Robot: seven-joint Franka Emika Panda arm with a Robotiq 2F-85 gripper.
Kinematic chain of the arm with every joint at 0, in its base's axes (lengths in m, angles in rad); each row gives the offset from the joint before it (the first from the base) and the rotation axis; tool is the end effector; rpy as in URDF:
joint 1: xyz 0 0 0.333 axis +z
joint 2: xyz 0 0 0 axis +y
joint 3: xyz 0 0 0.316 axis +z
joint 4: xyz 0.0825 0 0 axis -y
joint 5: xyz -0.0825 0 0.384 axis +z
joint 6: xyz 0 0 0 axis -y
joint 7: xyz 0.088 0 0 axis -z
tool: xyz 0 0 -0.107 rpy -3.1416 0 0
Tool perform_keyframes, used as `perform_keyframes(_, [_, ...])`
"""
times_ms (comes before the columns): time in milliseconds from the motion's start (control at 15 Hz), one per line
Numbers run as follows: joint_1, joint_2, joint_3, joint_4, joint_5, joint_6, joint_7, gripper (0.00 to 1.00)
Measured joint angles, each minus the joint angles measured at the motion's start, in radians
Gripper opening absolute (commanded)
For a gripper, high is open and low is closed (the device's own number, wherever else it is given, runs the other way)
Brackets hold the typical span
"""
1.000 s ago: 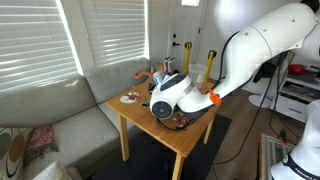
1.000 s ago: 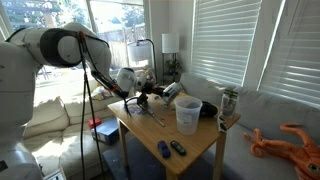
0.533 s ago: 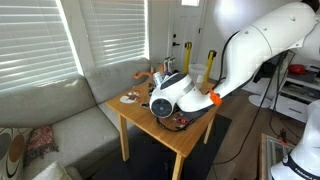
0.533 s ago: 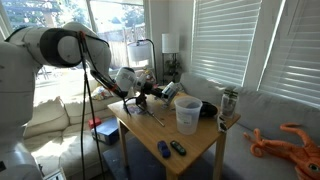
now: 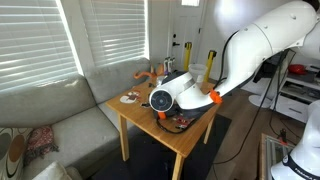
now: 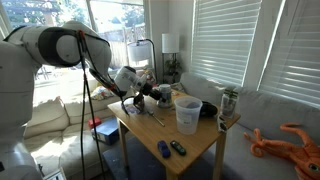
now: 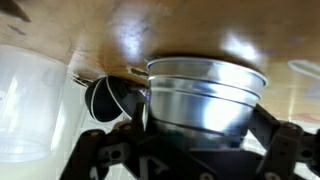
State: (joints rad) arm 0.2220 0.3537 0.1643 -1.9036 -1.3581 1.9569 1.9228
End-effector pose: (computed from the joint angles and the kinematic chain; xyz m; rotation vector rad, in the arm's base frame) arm 0.6018 0.1684 0.3324 2.0804 -0.8380 1.1367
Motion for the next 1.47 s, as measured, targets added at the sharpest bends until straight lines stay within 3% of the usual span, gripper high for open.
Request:
perform_keyframes(267, [-0.008,-0.032,0.005,-0.003,0.111,0.064,-0.055,1.0])
perform_keyframes(467, [-0.026,-0.074,0.008,-0.01,0.273,0.127,-0.161,1.0])
perform_keyframes(1467, [-0.098,-0.272,-0.037,-0.035,1.008,0.133,-0.676,1.0])
